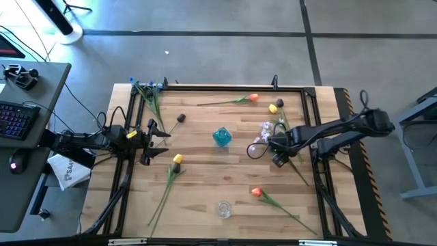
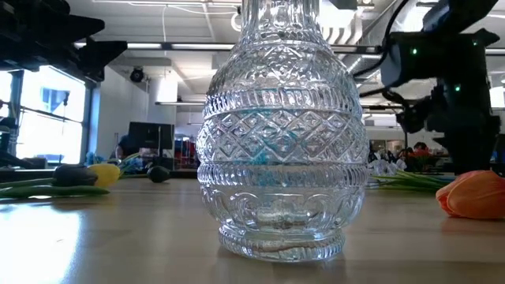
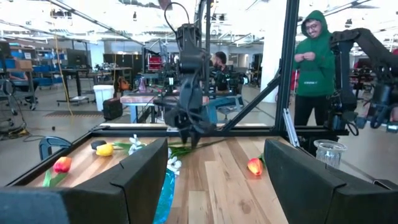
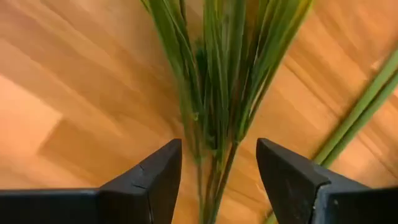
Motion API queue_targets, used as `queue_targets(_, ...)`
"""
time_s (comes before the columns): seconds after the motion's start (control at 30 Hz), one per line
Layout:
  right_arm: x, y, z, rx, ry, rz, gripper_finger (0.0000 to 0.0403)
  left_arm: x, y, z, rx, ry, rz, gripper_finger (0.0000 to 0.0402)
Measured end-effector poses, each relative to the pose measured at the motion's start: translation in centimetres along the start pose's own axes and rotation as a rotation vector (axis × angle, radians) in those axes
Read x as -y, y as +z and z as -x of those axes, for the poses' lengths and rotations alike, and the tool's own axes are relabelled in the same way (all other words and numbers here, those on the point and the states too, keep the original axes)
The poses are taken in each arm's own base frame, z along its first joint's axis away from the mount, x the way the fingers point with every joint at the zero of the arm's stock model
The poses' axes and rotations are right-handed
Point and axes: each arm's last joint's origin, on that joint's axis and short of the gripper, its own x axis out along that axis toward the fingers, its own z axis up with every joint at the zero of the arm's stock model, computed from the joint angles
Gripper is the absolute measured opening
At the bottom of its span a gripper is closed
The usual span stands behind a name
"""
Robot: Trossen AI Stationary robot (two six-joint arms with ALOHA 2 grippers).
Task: Sort flowers into vase by color
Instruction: Put the white flowers into the blue vase
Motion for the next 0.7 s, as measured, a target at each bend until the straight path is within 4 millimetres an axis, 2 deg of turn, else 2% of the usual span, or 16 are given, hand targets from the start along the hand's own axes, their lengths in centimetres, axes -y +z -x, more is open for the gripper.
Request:
queue_targets(0.1,-0.3,0.2,-0.9,-0.019,-0.012,0.024,0.0187,0.0,0.0,0.0,0.000,0.000,0.001,0.0254)
queue_targets(0.17,-0.5,0.3,-1.3,-0.033,-0.013,0.044,0.0161,0.0,0.0,0.0,0.000,0.000,0.006,0.0254)
queue_targets(0.4,-0.7,0.5,-1.6,-0.026,-0.005,0.047,0.0019,0.0,0.0,0.0,-0.001,0.000,0.025,0.0254)
queue_targets(0.53,-0.5,0.4,-0.7,0.033,0.038,0.022,0.0019,0.0,0.0,0.0,-0.001,0.002,0.026,0.0254)
queue_targets(0.7,-0.1,0.5,1.8,0.237,0.124,-0.009,0.0005,0.0,0.0,0.0,0.001,0.006,0.027,0.0254)
